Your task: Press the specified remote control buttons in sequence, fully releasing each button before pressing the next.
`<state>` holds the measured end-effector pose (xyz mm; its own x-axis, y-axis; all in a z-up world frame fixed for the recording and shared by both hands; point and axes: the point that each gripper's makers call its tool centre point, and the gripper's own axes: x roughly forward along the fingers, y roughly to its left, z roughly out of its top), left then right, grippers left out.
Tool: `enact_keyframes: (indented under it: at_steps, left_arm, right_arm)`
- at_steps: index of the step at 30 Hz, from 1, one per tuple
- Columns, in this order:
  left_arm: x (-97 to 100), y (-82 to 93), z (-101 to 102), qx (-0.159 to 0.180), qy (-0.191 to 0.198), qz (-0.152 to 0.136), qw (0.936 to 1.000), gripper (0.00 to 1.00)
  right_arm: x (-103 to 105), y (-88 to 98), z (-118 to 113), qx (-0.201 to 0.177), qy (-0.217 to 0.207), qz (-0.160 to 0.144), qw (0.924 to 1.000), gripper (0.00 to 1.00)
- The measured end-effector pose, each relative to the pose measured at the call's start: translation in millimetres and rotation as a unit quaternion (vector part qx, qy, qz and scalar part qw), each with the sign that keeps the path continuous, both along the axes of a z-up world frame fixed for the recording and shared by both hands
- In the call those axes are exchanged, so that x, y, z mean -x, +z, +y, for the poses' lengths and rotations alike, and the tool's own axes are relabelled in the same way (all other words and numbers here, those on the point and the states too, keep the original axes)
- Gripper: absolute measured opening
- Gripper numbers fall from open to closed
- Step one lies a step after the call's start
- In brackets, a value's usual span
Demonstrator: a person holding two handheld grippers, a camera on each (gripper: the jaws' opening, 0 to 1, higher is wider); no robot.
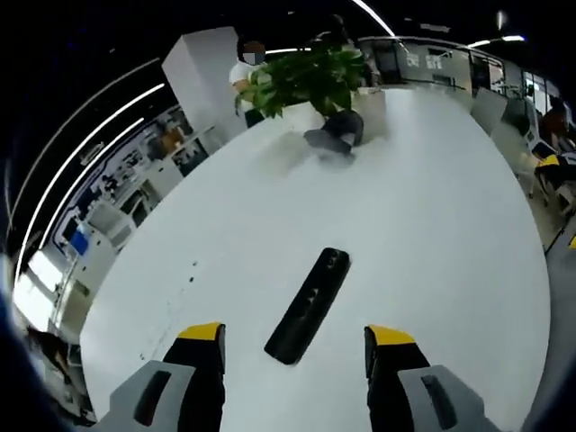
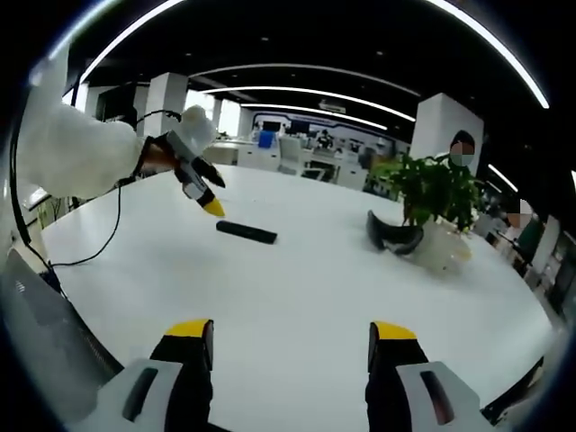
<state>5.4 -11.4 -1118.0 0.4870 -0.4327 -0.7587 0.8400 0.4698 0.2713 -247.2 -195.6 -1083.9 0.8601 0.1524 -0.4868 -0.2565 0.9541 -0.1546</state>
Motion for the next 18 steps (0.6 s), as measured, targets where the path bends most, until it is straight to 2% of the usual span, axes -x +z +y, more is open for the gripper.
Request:
enact_keyframes:
  at_steps: [4, 11, 18]
  left_arm:
    - [-3.8, -13.0, 0.4, -0.021, -0.012, 0.034, 0.9991, 0.53]
    - [-14.5, -26.5, -3.1, -0.048, -0.038, 0.058, 0.9964, 0.49]
    - [-19.2, -45.0, -3.7, -0.074, -0.068, 0.101, 0.9898, 0.47]
  right_arm:
    - [0.0, -0.9, 0.4, 0.000, 0.001, 0.003, 1.0000, 0.68]
    - [-0.1, -2.3, 1.2, 0.002, 0.004, 0.007, 1.0000, 0.68]
    - [-0.3, -4.1, 0.4, 0.004, 0.004, 0.013, 0.9999, 0.68]
